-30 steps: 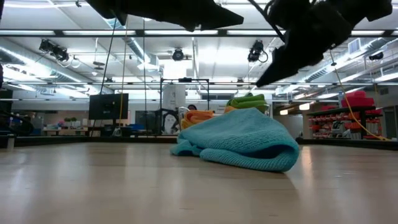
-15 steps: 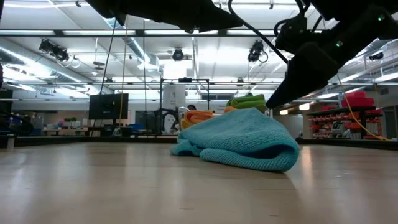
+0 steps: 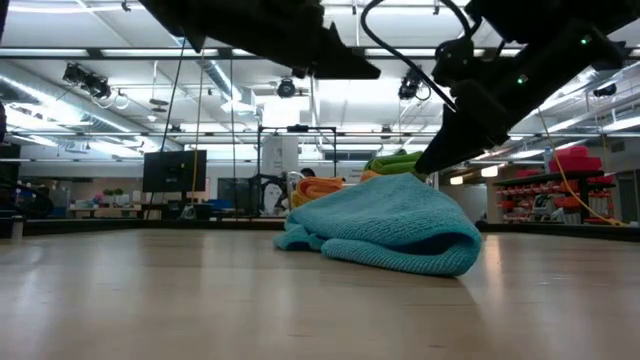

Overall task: Fold microfiber towels
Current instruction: Fold the blue microfiber cloth

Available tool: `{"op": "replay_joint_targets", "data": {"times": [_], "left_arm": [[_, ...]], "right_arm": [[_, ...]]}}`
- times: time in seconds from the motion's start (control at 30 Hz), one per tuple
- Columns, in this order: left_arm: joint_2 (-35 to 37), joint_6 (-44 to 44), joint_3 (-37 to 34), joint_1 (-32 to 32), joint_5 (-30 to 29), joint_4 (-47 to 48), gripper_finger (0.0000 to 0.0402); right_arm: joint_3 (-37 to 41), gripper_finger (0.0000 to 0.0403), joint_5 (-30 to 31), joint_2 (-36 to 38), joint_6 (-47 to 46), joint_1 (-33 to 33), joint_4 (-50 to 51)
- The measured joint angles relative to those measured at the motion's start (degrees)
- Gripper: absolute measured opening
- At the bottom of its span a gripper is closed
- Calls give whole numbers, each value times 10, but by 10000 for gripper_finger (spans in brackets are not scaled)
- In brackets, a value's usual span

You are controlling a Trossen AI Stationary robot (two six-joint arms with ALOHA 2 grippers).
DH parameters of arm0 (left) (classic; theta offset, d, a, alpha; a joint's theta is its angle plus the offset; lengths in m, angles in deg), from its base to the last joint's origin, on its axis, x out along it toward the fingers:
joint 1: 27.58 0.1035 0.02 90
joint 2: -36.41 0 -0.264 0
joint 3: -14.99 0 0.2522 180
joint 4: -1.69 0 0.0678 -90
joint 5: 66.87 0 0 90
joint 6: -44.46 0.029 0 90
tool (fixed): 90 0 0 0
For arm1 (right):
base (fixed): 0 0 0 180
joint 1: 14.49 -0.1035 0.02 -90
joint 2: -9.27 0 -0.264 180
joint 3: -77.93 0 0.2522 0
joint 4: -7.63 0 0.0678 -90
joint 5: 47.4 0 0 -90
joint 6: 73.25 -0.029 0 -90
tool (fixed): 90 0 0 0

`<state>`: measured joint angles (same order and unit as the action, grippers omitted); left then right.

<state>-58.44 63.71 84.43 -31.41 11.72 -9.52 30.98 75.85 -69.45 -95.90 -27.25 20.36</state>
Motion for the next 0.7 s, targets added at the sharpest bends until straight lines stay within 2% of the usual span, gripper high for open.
{"op": "replay_joint_targets", "data": {"times": [0.13, 0.23, 0.43, 0.6, 0.7], "left_arm": [[0, -31, 0, 6, 1, 36, 14], [0, -54, 0, 4, 1, 39, 26], [0, -113, 0, -9, 1, 84, 40], [7, -140, 0, -28, 2, 144, 35], [19, -142, 0, -38, 7, 156, 27]], "right_arm": [[0, 257, -33, 0, -46, -8, 1], [0, 257, -30, 0, -78, -35, -3], [0, 257, -21, 0, -76, -65, -43], [0, 257, -60, 0, -81, -75, -61], [0, 257, -62, 0, -93, -82, -60]]}}
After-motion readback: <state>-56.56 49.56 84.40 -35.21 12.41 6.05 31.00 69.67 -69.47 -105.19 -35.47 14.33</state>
